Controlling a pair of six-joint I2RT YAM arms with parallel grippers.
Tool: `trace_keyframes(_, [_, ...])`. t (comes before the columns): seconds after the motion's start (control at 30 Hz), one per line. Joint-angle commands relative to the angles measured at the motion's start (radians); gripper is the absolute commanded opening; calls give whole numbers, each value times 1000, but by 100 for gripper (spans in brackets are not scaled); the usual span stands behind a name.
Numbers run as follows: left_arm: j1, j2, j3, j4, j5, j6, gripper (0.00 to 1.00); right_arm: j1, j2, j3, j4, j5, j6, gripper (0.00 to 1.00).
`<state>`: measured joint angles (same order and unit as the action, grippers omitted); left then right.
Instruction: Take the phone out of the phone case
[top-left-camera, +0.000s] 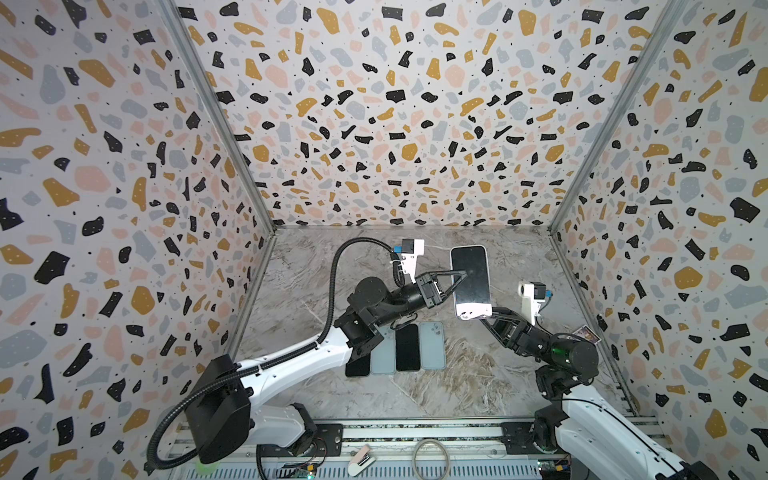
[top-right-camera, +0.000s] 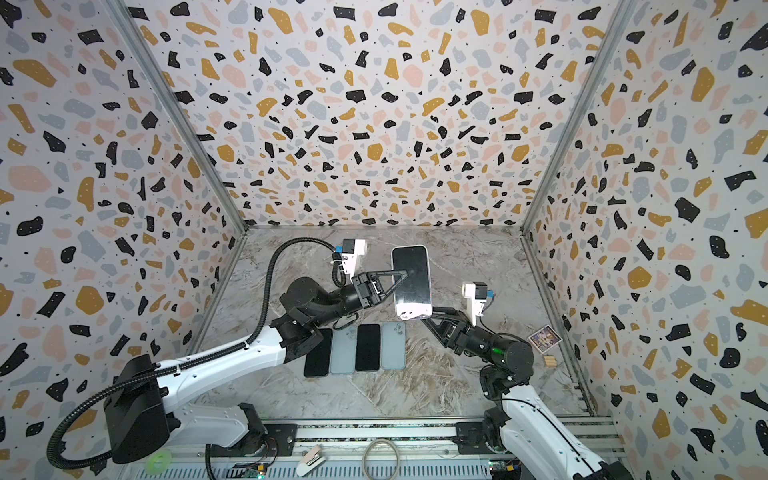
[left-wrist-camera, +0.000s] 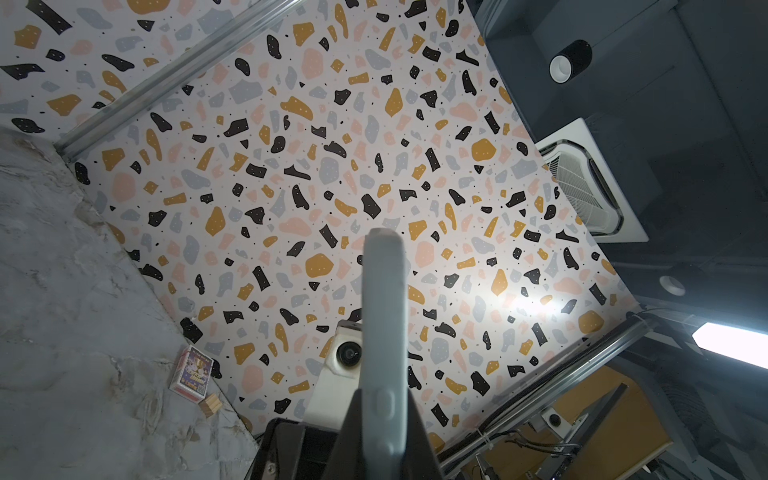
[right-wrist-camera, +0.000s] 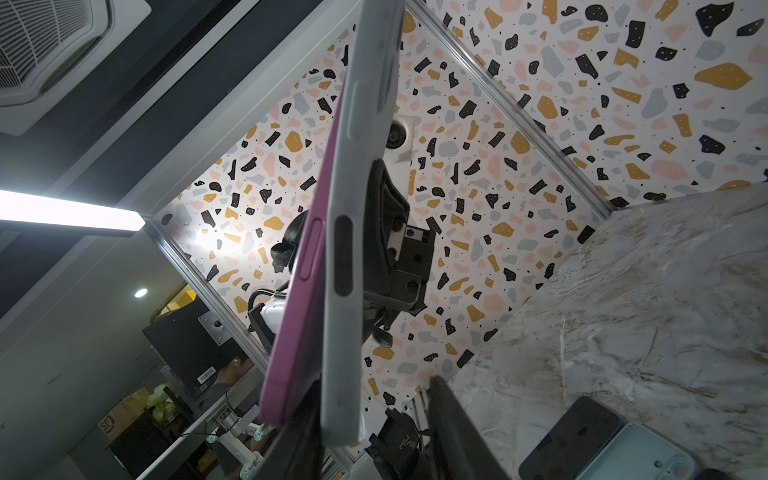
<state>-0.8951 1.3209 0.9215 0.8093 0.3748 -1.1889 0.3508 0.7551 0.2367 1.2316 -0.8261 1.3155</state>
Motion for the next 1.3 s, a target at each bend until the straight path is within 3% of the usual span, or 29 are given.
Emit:
trace_keyframes(0.0, [-15, -3, -5, 116, 20, -1, 0, -7, 9, -7, 80, 3, 44, 34])
trace_keyframes(0.3, [-16, 35, -27, 132, 8, -26, 0, -10, 3, -32, 88, 5, 82, 4])
trace_keyframes(0.7, [-16, 94, -84, 153, -14, -101, 2, -20, -61, -99, 65, 127, 178, 0])
trace_keyframes(0.97, [-17, 116, -85, 162, -39, -97, 45, -20, -86, -117, 11, 165, 190, 0])
trace_keyframes(1.27, [-14, 82, -48, -18, -103, 42, 69, -21, -84, -121, 32, 174, 209, 0])
